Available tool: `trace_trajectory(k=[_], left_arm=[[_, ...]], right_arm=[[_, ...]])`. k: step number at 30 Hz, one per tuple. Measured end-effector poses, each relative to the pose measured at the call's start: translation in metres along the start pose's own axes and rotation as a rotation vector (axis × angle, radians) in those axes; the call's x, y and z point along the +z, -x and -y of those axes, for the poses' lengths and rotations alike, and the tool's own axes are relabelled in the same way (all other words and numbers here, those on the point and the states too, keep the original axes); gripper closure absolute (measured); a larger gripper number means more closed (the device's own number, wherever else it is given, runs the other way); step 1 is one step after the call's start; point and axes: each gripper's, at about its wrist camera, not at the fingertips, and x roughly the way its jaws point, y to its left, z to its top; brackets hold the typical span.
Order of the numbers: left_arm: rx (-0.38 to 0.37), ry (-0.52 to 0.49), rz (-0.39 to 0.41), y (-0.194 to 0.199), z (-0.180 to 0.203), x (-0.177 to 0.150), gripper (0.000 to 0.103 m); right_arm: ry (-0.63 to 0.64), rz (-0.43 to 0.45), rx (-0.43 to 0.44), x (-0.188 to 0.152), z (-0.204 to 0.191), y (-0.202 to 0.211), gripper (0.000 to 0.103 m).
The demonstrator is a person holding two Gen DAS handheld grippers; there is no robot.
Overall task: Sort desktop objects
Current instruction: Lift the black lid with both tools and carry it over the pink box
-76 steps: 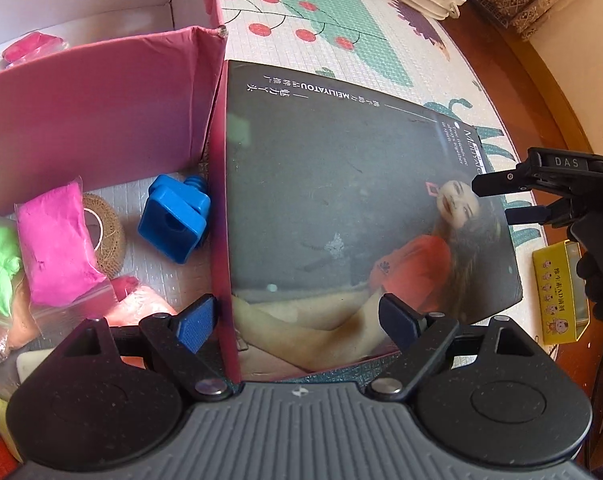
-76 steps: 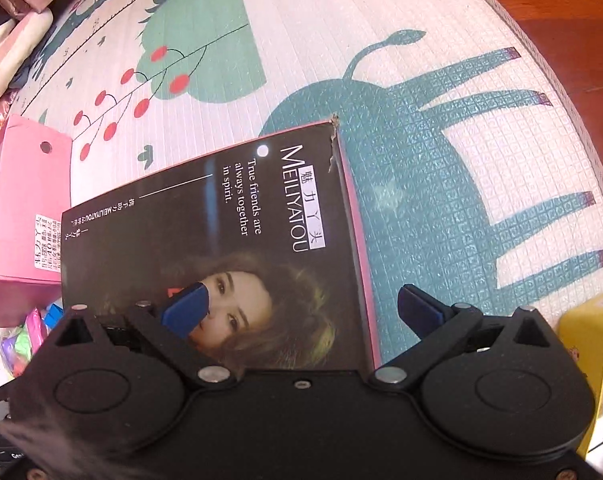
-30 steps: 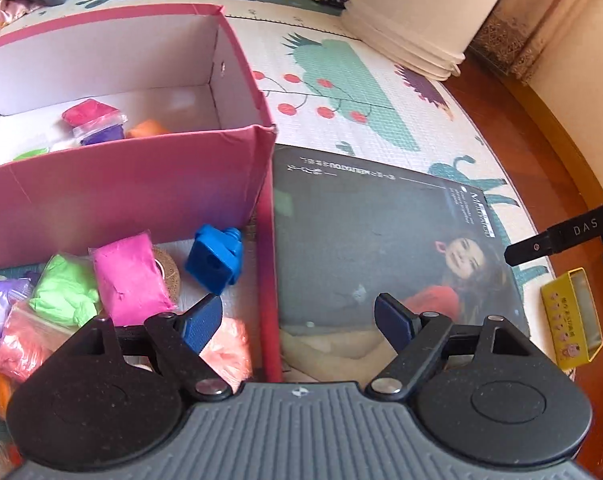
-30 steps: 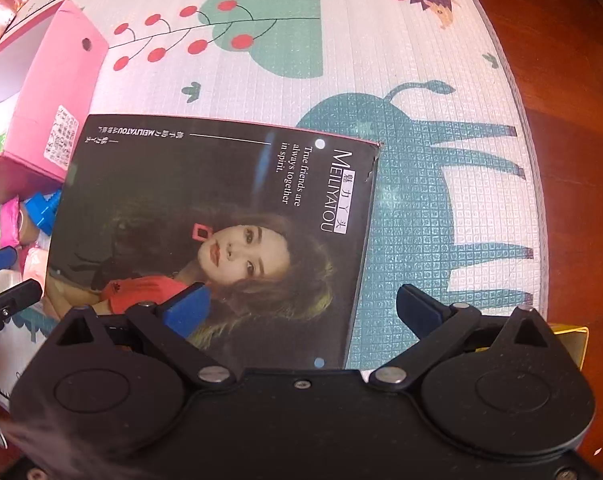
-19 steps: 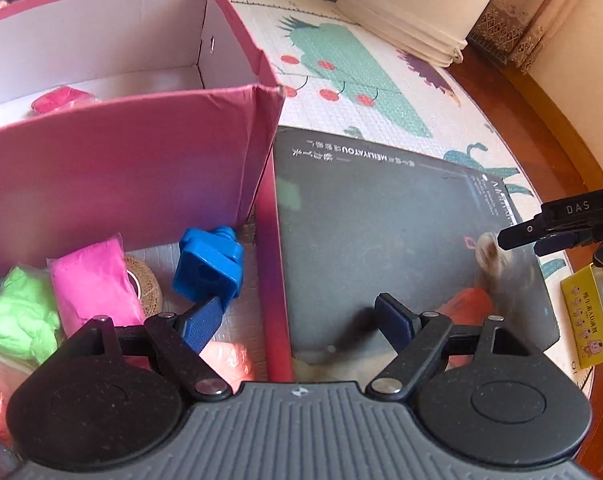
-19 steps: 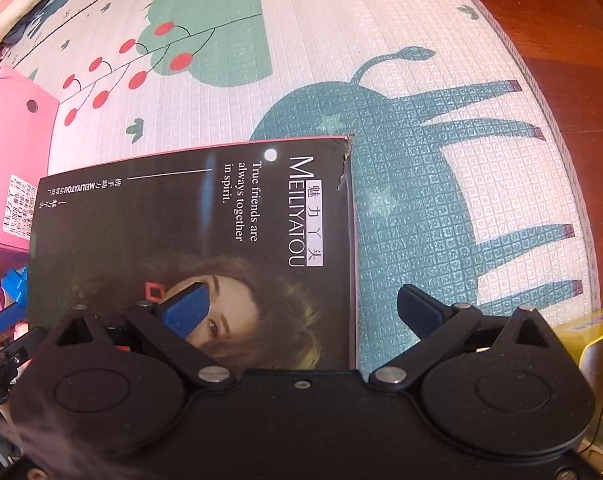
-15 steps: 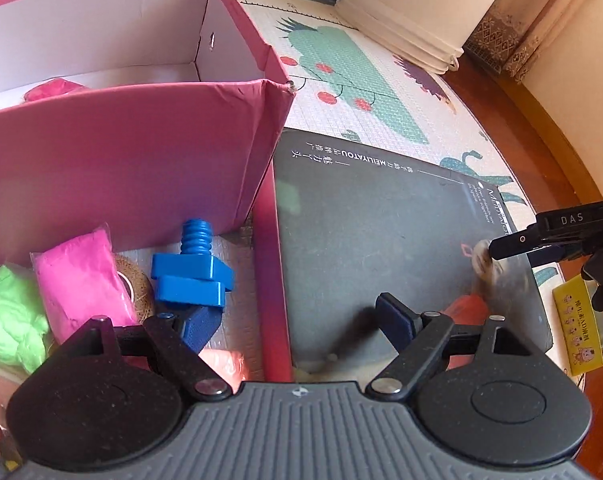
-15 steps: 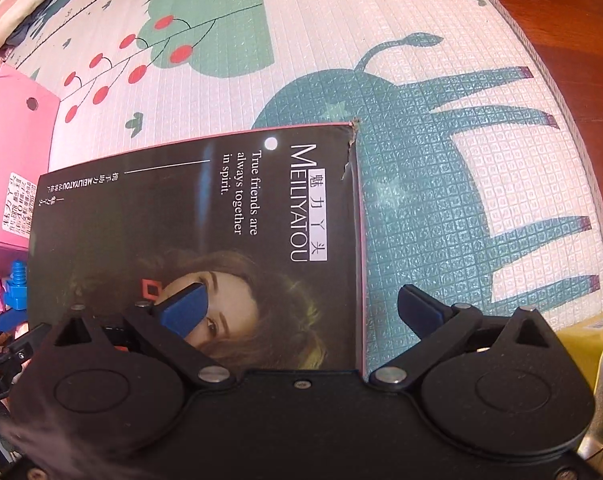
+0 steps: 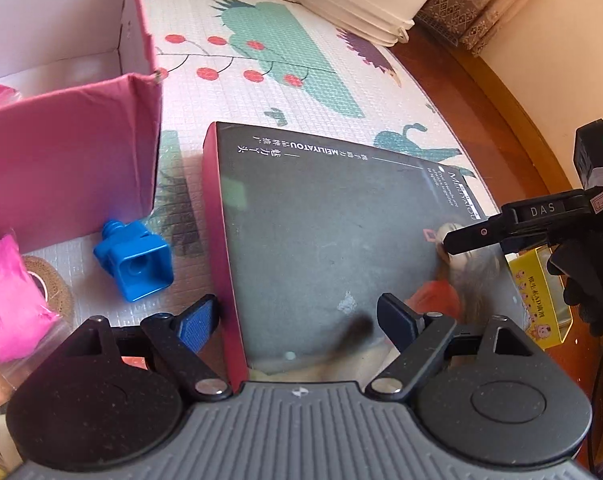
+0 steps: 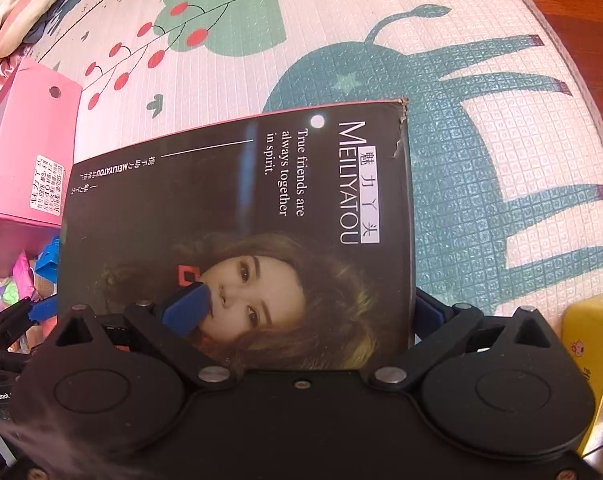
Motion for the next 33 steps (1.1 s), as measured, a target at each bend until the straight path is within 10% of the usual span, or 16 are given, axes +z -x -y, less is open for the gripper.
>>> trace_trajectory(k=[18,33], left_arm=[[-0.049,-0.055,0.193,0.120,0.041,0.068,0.017],[0.101,0.092,0.311,0.230,-0.075,0.077,0.017]], right_arm=[[0.070,0.182,0.000,0.029,-0.045,0.145,0.000],[0.344,0.195,0.084,0.078,-0.229,0.145,0.000]])
